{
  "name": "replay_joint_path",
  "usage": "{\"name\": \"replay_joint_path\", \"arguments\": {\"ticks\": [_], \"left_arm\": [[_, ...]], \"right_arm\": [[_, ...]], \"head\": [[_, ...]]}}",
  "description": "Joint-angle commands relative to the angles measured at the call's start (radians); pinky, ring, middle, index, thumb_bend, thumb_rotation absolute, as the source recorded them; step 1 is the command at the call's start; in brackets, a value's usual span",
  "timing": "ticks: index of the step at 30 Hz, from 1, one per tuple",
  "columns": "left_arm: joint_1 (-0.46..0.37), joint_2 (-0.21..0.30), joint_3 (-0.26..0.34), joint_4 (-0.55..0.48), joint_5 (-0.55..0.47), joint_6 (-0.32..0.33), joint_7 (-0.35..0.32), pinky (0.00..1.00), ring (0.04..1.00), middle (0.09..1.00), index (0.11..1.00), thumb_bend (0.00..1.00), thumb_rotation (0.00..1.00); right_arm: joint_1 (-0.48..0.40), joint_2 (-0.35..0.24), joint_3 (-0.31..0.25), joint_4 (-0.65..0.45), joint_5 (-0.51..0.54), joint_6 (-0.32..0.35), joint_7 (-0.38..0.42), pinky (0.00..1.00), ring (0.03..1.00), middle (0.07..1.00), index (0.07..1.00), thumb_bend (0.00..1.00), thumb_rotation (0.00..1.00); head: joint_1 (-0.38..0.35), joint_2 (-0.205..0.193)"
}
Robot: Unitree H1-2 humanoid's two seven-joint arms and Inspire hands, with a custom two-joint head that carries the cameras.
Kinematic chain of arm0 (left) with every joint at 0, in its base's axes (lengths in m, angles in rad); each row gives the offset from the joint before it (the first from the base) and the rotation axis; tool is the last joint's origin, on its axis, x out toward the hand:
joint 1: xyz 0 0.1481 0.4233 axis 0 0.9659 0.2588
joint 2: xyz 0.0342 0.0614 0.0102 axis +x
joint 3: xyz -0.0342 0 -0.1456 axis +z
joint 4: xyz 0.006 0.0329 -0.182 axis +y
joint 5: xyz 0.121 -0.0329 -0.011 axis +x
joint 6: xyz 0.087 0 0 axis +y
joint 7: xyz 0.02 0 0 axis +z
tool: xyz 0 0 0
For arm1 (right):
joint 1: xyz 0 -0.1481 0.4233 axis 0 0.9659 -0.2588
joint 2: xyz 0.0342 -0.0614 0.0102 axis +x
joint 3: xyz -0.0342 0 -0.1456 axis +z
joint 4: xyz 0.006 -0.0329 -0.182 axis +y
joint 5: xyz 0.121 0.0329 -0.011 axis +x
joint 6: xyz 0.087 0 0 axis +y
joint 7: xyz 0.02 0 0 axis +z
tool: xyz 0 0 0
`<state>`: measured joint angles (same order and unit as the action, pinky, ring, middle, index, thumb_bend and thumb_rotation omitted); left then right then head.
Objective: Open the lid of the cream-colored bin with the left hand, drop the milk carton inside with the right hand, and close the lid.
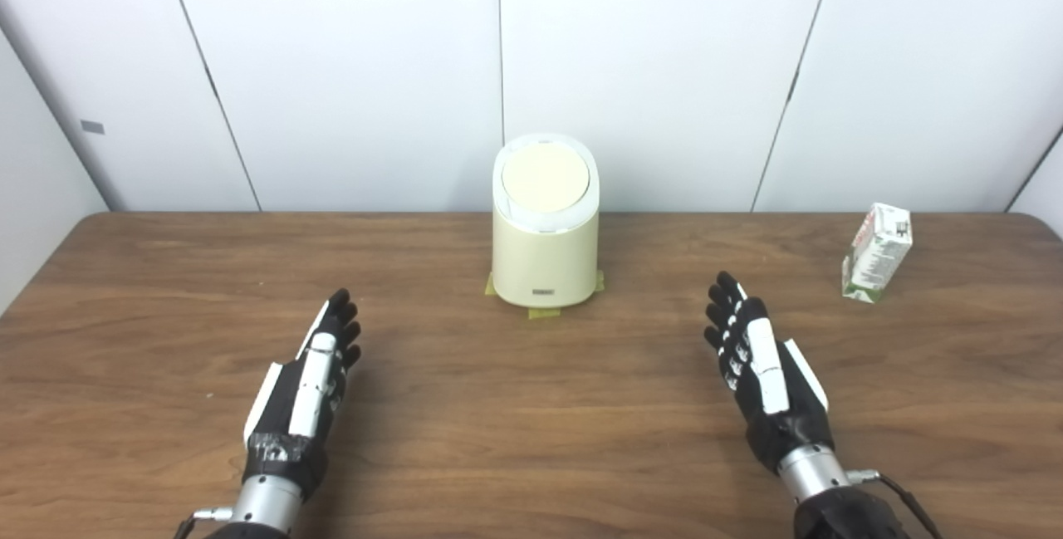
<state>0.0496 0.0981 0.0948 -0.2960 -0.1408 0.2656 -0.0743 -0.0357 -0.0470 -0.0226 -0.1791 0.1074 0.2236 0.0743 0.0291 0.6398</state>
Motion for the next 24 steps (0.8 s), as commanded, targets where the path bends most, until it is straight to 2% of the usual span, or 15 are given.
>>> {"name": "replay_joint_path", "arguments": {"ticks": [1, 4, 6, 8, 10, 12, 14, 16, 20, 24], "left_arm": [[-0.045, 0.004, -0.001, -0.037, 0.008, 0.007, 0.011, 1.00, 1.000, 1.000, 1.000, 0.47, 0.66], [-0.103, 0.020, -0.009, -0.054, 0.055, 0.048, 0.027, 1.00, 0.993, 0.987, 1.000, 0.49, 0.54], [-0.152, 0.034, -0.011, -0.064, 0.076, 0.091, 0.031, 1.00, 0.993, 0.974, 1.000, 0.55, 0.47], [-0.204, 0.050, -0.013, -0.064, 0.087, 0.112, 0.026, 1.00, 0.983, 0.972, 1.000, 0.60, 0.44], [-0.263, 0.070, -0.023, -0.061, 0.109, 0.131, 0.024, 0.92, 0.962, 0.970, 1.000, 0.65, 0.39], [-0.313, 0.083, -0.033, -0.065, 0.125, 0.163, 0.023, 0.91, 0.952, 0.960, 1.000, 0.67, 0.36], [-0.358, 0.103, -0.053, -0.064, 0.159, 0.181, 0.019, 0.93, 0.951, 0.956, 0.997, 0.68, 0.35], [-0.402, 0.127, -0.079, -0.058, 0.204, 0.195, 0.013, 0.94, 0.944, 0.950, 0.990, 0.68, 0.38], [-0.518, 0.147, -0.104, -0.001, 0.261, 0.203, -0.012, 0.95, 0.952, 0.962, 0.992, 0.72, 0.37], [-0.611, 0.150, -0.122, 0.077, 0.313, 0.203, -0.038, 0.90, 0.930, 0.948, 0.983, 0.79, 0.37]], "right_arm": [[-0.027, 0.005, -0.008, -0.023, 0.017, -0.036, 0.001, 1.00, 1.000, 1.000, 1.000, 0.68, 1.00], [-0.030, 0.009, -0.013, -0.009, 0.026, -0.050, 0.003, 1.00, 1.000, 1.000, 1.000, 0.68, 1.00], [-0.032, 0.009, -0.013, 0.002, 0.025, -0.063, 0.004, 1.00, 1.000, 1.000, 1.000, 0.68, 1.00], [-0.033, 0.008, -0.013, 0.010, 0.029, -0.074, 0.008, 0.99, 1.000, 1.000, 1.000, 0.68, 1.00], [-0.034, 0.009, -0.016, 0.021, 0.037, -0.085, 0.011, 1.00, 1.000, 1.000, 1.000, 0.68, 1.00], [-0.032, 0.007, -0.015, 0.027, 0.035, -0.092, 0.011, 1.00, 1.000, 1.000, 1.000, 0.68, 1.00], [-0.031, 0.004, -0.014, 0.032, 0.031, -0.100, 0.011, 0.99, 1.000, 1.000, 1.000, 0.68, 1.00], [-0.030, 0.002, -0.013, 0.036, 0.031, -0.107, 0.013, 1.00, 1.000, 1.000, 1.000, 0.67, 1.00], [-0.029, -0.001, -0.013, 0.047, 0.033, -0.117, 0.017, 1.00, 1.000, 1.000, 1.000, 0.67, 1.00], [-0.031, -0.002, -0.013, 0.061, 0.035, -0.129, 0.018, 1.00, 1.000, 1.000, 1.000, 0.67, 1.00]], "head": [[0.001, 0.001], [0.008, -0.018], [0.012, -0.032], [0.013, -0.041], [0.015, -0.053], [0.018, -0.061], [0.019, -0.066], [0.019, -0.066], [0.018, -0.074], [0.029, -0.082]]}}
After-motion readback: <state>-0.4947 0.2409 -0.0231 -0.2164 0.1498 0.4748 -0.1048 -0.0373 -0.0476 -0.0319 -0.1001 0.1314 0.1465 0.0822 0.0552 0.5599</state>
